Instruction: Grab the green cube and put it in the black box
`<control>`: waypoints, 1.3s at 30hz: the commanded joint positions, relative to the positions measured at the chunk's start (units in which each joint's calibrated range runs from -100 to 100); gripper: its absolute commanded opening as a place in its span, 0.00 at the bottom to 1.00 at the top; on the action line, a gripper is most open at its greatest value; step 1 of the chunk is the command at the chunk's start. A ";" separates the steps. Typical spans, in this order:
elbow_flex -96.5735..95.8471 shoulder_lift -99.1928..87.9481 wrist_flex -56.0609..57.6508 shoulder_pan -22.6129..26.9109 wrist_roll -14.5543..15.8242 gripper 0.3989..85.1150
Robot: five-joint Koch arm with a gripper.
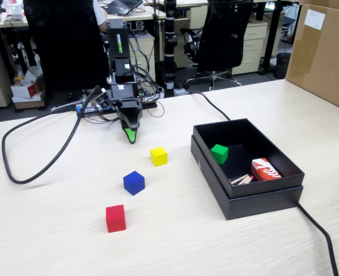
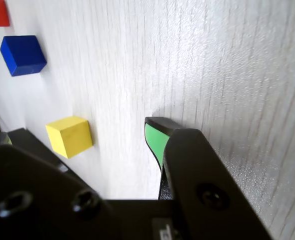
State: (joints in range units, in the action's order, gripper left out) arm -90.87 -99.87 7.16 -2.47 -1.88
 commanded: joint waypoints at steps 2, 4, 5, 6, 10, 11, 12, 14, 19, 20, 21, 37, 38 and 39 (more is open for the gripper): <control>-3.69 -0.13 0.48 0.78 -0.15 0.61; -3.60 -0.13 0.48 0.78 -0.15 0.61; -3.60 -0.13 0.48 0.78 -0.15 0.61; -3.51 -0.13 0.48 0.83 -0.15 0.61; -3.24 -0.13 0.48 1.03 -0.15 0.58; -3.24 -0.13 0.48 1.03 -0.15 0.58; -3.24 -0.13 0.48 1.07 -0.15 0.58; -3.24 -0.13 0.48 1.03 -0.15 0.58; -3.24 -0.13 0.48 1.03 -0.15 0.58; -3.24 -0.13 0.48 1.03 -0.15 0.58; -3.24 -0.13 0.48 1.03 -0.15 0.58; -3.24 -0.13 0.48 1.03 -0.15 0.58; -3.24 -0.13 0.48 1.03 -0.10 0.58; -3.24 -0.13 0.48 1.03 -0.15 0.58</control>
State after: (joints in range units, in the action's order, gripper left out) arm -91.78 -99.87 6.00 -1.44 -1.93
